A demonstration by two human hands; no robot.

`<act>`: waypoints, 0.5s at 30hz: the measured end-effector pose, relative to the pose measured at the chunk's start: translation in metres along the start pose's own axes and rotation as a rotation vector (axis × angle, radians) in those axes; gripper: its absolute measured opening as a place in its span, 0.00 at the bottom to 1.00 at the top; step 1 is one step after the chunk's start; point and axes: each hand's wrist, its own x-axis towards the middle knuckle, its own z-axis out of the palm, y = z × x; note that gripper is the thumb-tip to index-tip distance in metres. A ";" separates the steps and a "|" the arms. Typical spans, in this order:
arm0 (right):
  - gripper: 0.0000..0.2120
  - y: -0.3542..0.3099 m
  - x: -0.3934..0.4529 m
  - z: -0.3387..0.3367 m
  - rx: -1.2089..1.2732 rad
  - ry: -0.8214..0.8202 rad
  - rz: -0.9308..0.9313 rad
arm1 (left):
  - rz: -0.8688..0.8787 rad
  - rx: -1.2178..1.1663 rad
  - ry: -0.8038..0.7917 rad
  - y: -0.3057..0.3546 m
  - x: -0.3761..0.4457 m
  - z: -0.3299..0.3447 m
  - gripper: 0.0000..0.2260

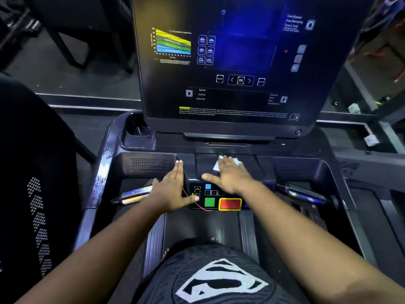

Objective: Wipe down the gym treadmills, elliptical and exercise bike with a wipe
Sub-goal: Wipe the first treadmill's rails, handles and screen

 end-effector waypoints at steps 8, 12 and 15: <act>0.52 0.000 -0.016 0.007 -0.078 0.037 -0.210 | -0.005 0.013 0.021 0.000 -0.001 0.002 0.57; 0.61 0.042 -0.032 0.001 -0.106 0.063 0.087 | 0.001 0.025 -0.001 0.001 -0.001 -0.001 0.57; 0.67 0.000 -0.037 0.015 -0.090 0.137 0.066 | 0.000 0.018 -0.006 0.000 0.000 -0.001 0.57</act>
